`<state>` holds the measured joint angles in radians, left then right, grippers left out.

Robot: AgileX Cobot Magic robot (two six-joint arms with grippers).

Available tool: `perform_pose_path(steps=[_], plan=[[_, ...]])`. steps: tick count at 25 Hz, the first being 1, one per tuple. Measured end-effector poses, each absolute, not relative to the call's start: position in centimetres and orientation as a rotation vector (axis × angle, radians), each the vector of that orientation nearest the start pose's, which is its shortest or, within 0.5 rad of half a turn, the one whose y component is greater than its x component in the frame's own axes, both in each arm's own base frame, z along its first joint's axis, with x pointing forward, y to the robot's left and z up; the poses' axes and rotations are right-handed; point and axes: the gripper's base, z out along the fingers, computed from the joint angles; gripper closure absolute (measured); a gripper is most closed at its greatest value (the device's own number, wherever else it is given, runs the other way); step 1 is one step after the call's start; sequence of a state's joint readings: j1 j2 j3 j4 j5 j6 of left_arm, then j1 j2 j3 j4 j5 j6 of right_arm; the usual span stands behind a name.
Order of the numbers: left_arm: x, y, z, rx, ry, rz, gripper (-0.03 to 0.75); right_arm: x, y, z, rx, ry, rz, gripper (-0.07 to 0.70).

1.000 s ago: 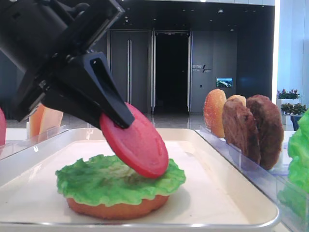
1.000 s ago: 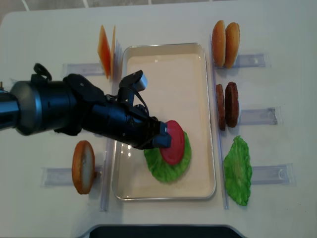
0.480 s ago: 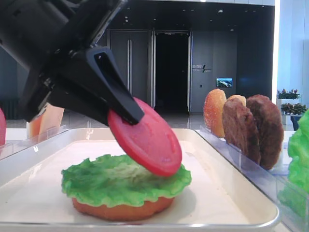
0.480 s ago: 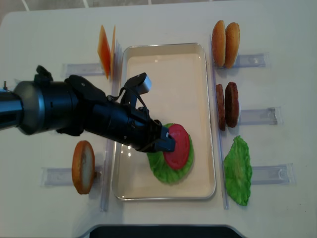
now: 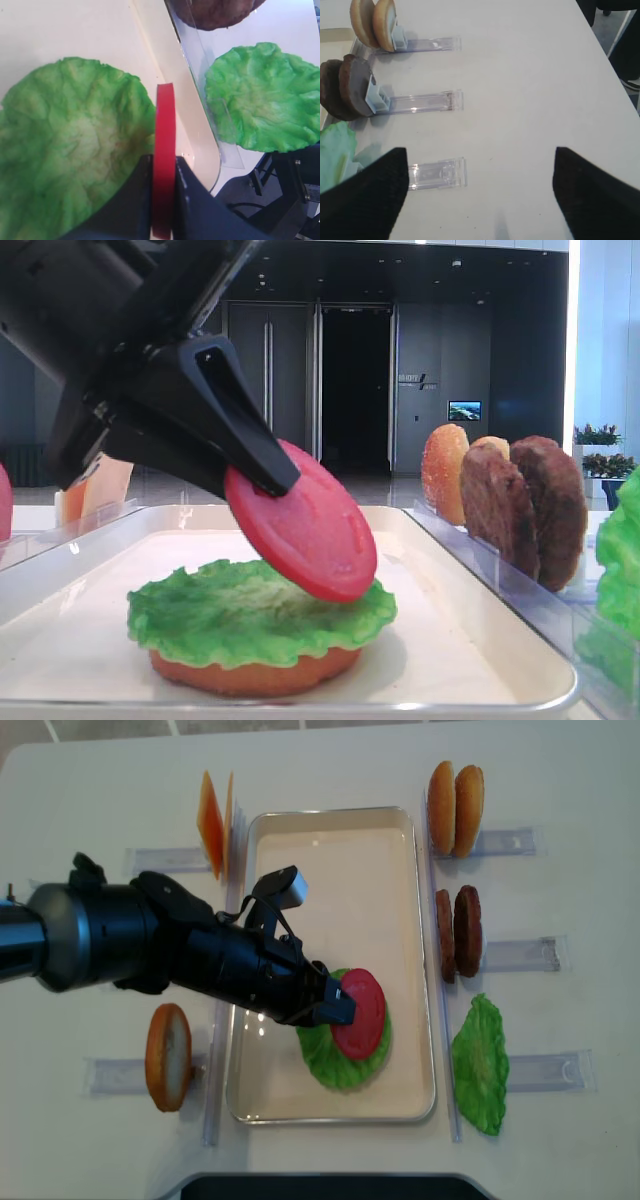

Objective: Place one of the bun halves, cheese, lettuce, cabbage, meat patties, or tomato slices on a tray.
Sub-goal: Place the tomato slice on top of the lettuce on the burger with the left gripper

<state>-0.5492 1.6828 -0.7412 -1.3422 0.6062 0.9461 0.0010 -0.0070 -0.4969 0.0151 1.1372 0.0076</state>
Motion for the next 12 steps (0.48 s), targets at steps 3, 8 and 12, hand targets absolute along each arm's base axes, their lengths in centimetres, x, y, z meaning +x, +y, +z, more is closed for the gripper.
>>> perform_pose_path(steps=[3, 8, 12], plan=[[22.23, -19.52, 16.05, 0.502, 2.654, -1.069, 0.662, -0.9, 0.12, 27.03, 0.006, 2.117, 0.023, 0.044], [22.21, -19.49, 16.02, 0.47, 2.672, -1.072, 0.662, -0.9, 0.12, 27.03, 0.006, 2.117, 0.023, 0.044], [22.13, -19.33, 15.86, 0.442, 2.71, -1.052, 0.641, -0.9, 0.12, 27.03, 0.006, 2.117, 0.023, 0.044]])
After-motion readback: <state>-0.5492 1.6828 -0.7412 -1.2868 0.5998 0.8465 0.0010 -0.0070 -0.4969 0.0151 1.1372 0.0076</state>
